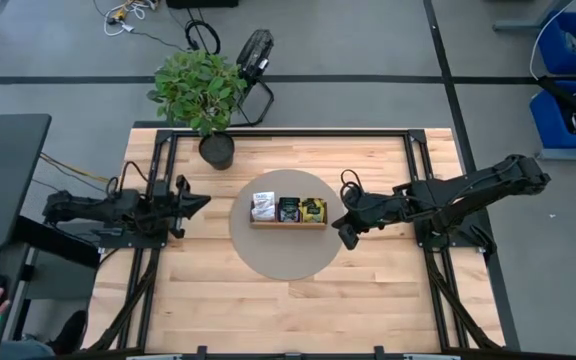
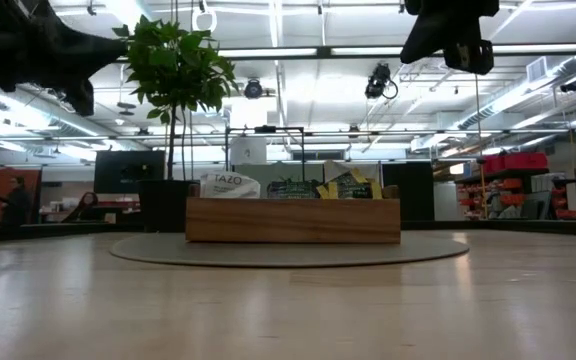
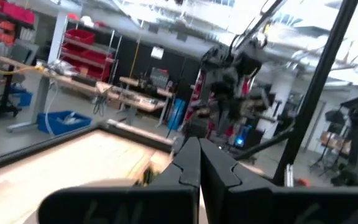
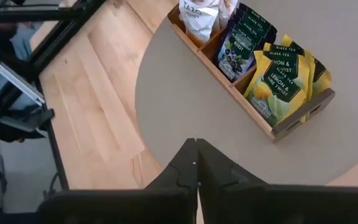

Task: Pick & Place Tea
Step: Return to Home Position

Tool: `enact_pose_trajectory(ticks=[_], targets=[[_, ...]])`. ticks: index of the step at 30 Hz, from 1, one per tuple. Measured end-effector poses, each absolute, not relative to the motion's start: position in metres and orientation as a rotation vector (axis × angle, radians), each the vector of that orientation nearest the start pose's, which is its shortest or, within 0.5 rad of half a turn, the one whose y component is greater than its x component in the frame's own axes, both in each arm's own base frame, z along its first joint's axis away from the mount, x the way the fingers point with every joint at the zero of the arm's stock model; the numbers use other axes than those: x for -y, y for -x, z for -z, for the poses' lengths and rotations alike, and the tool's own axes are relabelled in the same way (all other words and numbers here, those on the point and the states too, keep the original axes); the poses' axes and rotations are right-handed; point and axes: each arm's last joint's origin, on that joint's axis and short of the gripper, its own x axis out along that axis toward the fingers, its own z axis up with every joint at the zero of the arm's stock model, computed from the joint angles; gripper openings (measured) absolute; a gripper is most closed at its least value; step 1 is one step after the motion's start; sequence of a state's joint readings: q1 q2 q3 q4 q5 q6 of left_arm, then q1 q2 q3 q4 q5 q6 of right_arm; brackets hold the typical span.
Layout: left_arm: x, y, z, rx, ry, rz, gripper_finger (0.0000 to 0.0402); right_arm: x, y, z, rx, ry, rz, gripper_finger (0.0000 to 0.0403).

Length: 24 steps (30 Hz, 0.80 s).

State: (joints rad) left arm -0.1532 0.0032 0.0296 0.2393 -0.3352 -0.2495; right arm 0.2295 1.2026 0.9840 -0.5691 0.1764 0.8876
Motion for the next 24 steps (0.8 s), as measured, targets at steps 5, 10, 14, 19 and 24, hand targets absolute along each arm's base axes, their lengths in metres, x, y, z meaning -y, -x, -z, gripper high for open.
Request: enact_pose_trajectory(ticks=[5,10,14,19,24], targets=[[0.005,-0.093,-0.189,0.223,0.348,-0.101,0.0003,-0.052,-0.241,-0.289,-0.708,-0.710,0.284,0.0003],[0.004,-0.096,-0.175,0.106,0.355,-0.055,0.0003,-0.052,-0.244,-0.289,-0.681,-0.734,0.312,0.0004],[0.003,-0.097,-0.170,0.048,0.324,-0.032,0.0003,-0.053,-0.247,-0.288,-0.670,-0.732,0.307,0.0004],[0.002,-0.099,-0.167,0.003,0.279,-0.032,0.0003,-0.052,-0.246,-0.286,-0.684,-0.720,0.317,0.0004],[0.001,-0.100,-0.165,-0.009,0.275,-0.039,0.0012,-0.052,-0.241,-0.283,-0.748,-0.626,0.313,0.0002]])
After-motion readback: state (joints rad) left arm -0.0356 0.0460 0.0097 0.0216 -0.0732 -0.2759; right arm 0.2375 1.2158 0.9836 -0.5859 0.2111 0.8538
